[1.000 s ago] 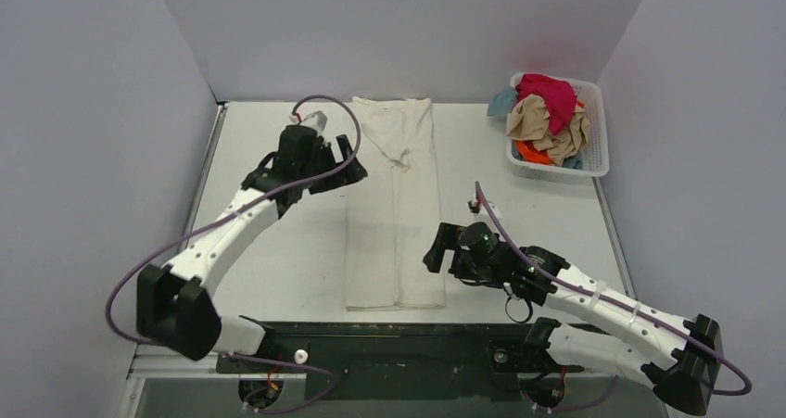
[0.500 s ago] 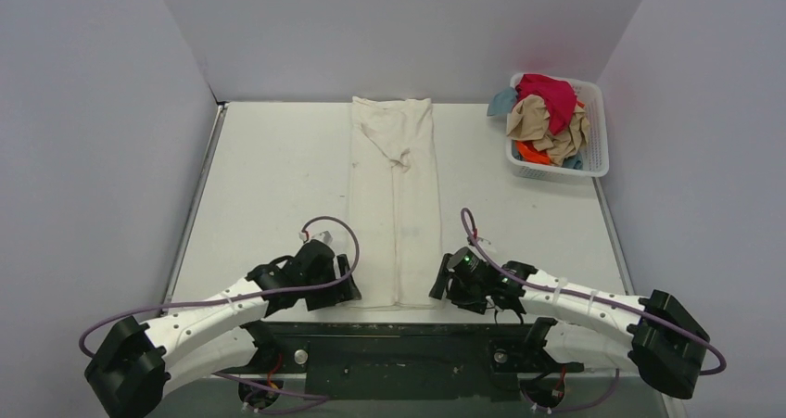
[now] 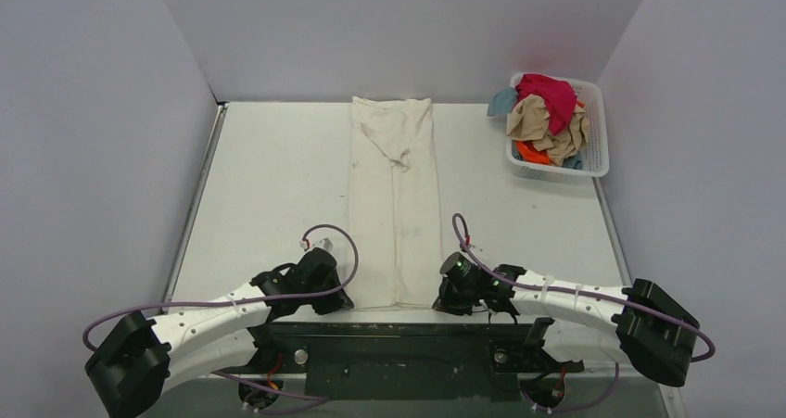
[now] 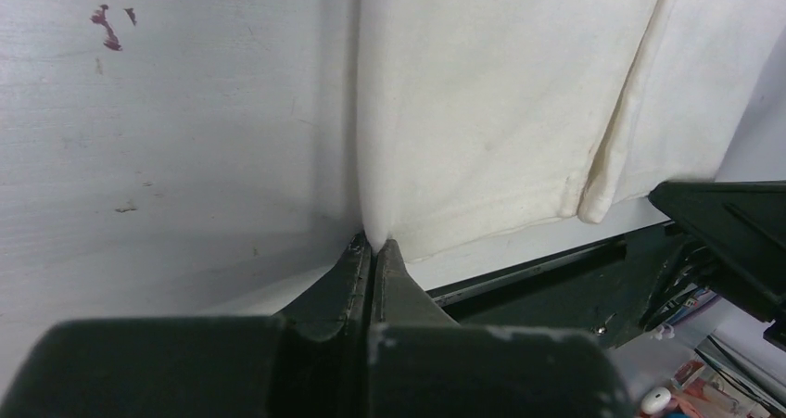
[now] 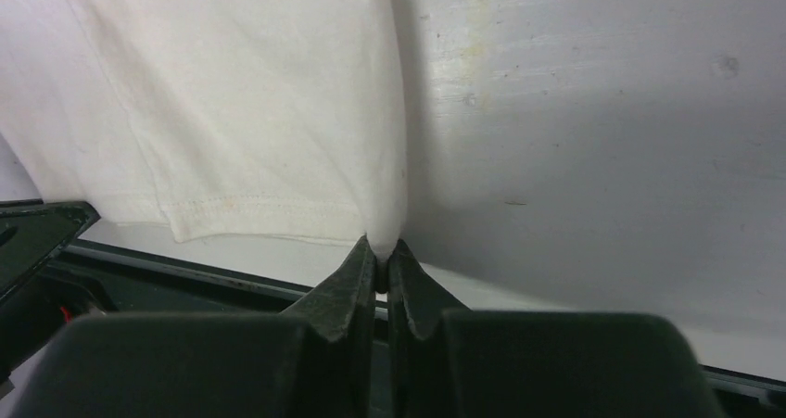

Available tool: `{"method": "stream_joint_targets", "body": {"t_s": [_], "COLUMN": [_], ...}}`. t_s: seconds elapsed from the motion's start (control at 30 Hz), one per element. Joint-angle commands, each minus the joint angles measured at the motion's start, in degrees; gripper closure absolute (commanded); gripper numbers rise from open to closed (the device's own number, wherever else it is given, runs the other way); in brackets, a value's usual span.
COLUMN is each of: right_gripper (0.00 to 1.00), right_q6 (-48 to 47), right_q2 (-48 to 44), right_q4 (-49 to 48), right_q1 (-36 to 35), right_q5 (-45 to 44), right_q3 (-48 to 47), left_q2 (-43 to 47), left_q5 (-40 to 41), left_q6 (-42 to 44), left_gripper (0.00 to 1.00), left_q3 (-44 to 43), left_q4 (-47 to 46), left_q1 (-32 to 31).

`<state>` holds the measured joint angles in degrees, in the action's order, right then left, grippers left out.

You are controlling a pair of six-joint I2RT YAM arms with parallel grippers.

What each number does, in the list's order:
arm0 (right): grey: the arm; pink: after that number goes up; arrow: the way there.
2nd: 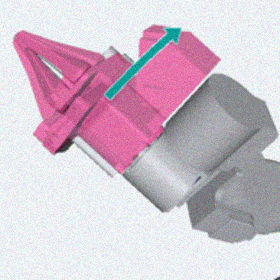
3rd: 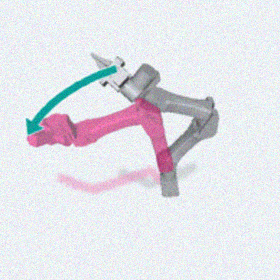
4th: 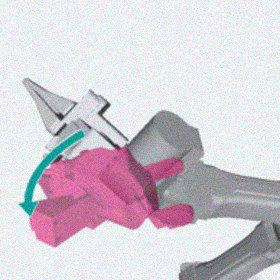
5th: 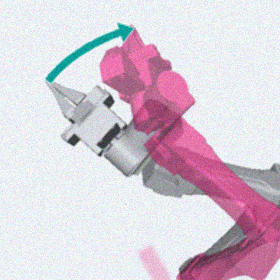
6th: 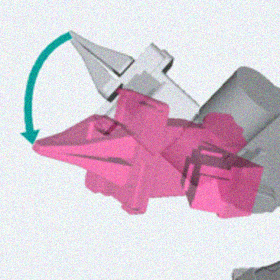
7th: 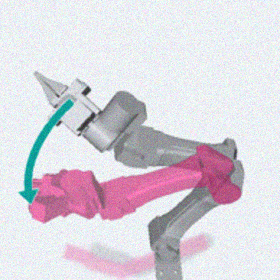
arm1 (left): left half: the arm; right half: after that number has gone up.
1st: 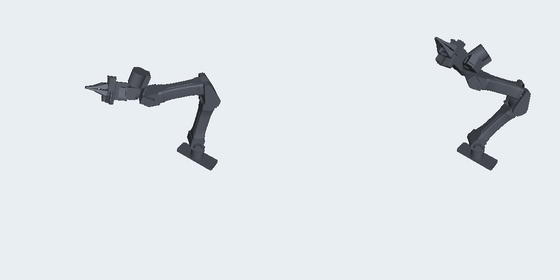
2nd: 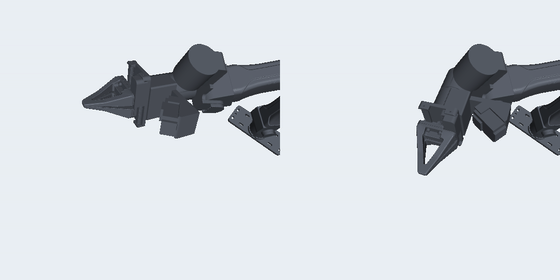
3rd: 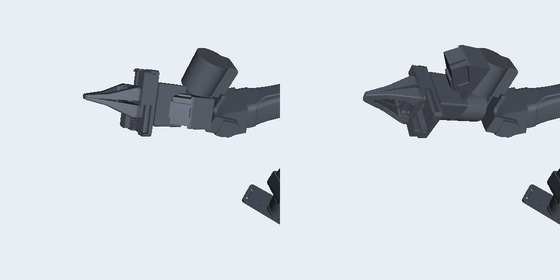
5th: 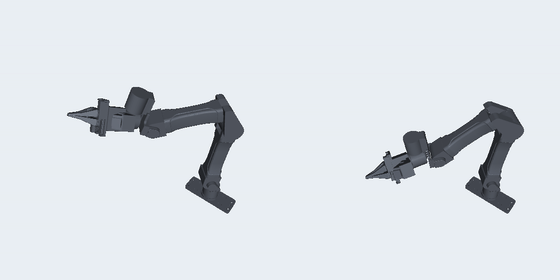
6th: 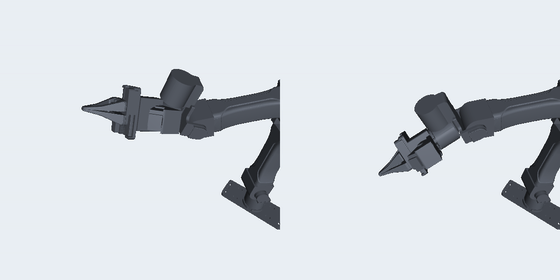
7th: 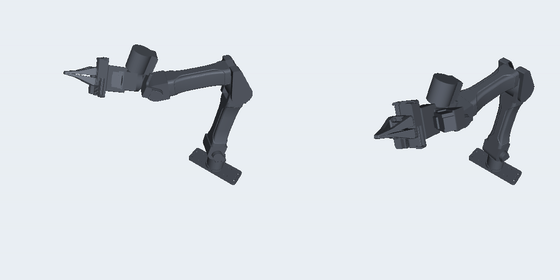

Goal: Fold and stack the t-shirts
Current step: Grab the bottom of the folded rectangular tshirt with both arms

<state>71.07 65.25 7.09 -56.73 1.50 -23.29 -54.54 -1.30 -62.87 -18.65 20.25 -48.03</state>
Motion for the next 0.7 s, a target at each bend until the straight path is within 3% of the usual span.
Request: {"method": "stream_joint_targets", "body": {"t_s": [0.0, 0.27, 0.43, 0.57, 0.67], "right_gripper": [1.0, 1.0, 1.0, 1.0, 1.0], "right_q6": [0.65, 1.25, 0.27, -3.19, -6.79], "right_q2": [-1.7, -9.95, -14.77, -14.49, -11.32], "right_q4": [2.48, 1.28, 5.89, 7.87, 8.09], "right_q1": [-0.64, -4.06, -5.92, -4.38, 0.26], "right_q5": [-0.24, 2.73, 0.58, -4.15, -4.48], "right_q3": [1.37, 4.88, 2.33, -2.37, -7.07], "left_q2": [1.46, 12.16, 19.13, 21.15, 15.97], "left_q5": [0.52, -1.85, -0.24, 2.4, 3.98], "left_q6": [0.37, -4.02, -5.83, -5.33, -2.56], "left_gripper": [1.0, 1.0, 1.0, 1.0, 1.0], "left_q3": [0.52, 2.96, 1.01, -0.78, -2.72], "left_q4": [0.38, 4.15, 8.69, 3.35, -3.0], "left_q1": [-0.49, -4.95, -5.92, -5.66, -3.6]}}
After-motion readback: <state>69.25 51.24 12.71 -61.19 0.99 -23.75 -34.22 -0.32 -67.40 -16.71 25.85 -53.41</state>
